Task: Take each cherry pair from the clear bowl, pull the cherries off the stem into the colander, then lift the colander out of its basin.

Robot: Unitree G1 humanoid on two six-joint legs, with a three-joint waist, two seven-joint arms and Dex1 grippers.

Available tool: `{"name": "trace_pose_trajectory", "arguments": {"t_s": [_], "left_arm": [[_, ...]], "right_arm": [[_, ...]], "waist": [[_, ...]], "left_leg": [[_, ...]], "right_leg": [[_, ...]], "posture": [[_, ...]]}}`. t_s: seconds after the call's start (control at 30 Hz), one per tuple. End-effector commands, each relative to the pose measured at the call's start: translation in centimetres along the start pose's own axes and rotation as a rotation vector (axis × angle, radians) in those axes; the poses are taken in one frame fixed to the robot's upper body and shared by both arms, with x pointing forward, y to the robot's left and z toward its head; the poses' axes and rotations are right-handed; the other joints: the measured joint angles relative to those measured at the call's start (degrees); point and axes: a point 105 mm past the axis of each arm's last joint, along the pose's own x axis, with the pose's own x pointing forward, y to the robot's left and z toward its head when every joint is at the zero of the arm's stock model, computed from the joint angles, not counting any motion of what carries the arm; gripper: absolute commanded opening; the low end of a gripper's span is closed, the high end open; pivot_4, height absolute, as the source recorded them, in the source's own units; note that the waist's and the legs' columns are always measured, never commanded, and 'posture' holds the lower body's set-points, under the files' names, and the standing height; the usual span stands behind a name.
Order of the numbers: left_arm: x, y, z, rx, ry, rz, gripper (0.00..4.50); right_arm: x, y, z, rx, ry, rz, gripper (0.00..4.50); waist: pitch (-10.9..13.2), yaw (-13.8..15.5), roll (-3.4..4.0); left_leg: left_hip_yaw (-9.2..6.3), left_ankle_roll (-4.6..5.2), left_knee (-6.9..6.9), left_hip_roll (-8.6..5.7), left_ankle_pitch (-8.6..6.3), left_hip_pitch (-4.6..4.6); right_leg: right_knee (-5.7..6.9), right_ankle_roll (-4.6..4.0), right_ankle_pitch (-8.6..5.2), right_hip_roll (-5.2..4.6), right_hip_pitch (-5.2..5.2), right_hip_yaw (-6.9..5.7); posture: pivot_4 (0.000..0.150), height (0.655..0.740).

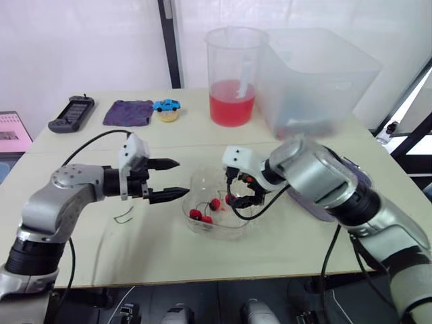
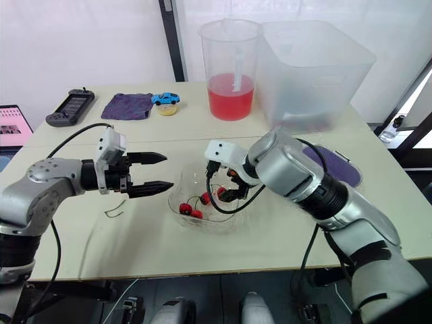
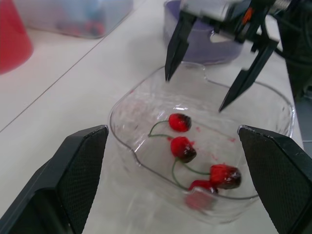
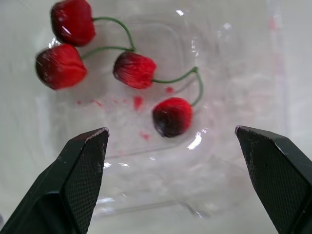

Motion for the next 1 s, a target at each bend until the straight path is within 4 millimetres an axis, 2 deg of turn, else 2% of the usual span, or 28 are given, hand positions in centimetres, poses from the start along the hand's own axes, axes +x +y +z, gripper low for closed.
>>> {"name": "trace_pose_trajectory", "arguments": {"t_s": [0.03, 0.57, 0.67, 0.83, 1.0], "left_arm": [[-0.1, -0.6, 1.1, 0.025, -0.032, -0.061, 4.5], [-0.3, -0.9, 0.3, 0.026, -0.005, -0.036, 4.5], [-0.3, -0.9, 0.2, 0.026, -0.001, -0.021, 4.5], [-0.5, -0.9, -0.1, 0.026, 0.007, -0.006, 4.5], [-0.5, -0.8, -0.1, 0.027, 0.008, 0.001, 4.5]], "right_arm": [[0.4, 0.3, 0.5, 0.034, -0.006, -0.015, 4.46], [4.3, 0.2, -0.9, 0.008, 0.09, -0.042, 4.46], [4.4, 0.1, -1.0, 0.004, 0.09, -0.046, 3.57], [4.5, 0.0, -0.8, -0.012, 0.083, -0.047, 1.17], [4.4, 0.3, -0.6, -0.038, 0.072, -0.041, 1.17]], "waist": [[0.0, 0.0, 0.0], [0.0, 0.0, -0.03], [-0.1, -0.1, -0.05], [-0.1, -0.2, -0.07], [-0.1, -0.2, -0.08]], "left_leg": [[0.0, 0.0, 0.01, 0.0, 0.0, 0.0], [-0.02, 0.0, 0.04, -0.01, 0.0, -0.04], [-0.03, 0.0, 0.04, 0.01, 0.0, -0.03], [-0.04, 0.0, 0.03, 0.02, 0.0, -0.03], [-0.04, 0.0, 0.03, 0.02, 0.0, -0.03]], "right_leg": [[0.0, 0.0, 0.0, 0.0, 0.0, 0.0], [0.02, 0.0, 0.0, -0.01, -0.03, -0.01], [0.02, 0.0, 0.0, 0.01, -0.02, -0.02], [0.02, 0.0, 0.0, 0.03, -0.03, -0.02], [0.02, 0.0, 0.0, 0.03, -0.03, -0.02]], "posture": [[0.15, 0.7337], [0.15, 0.7337], [0.15, 0.7337], [0.15, 0.7337], [0.15, 0.7337]]}}
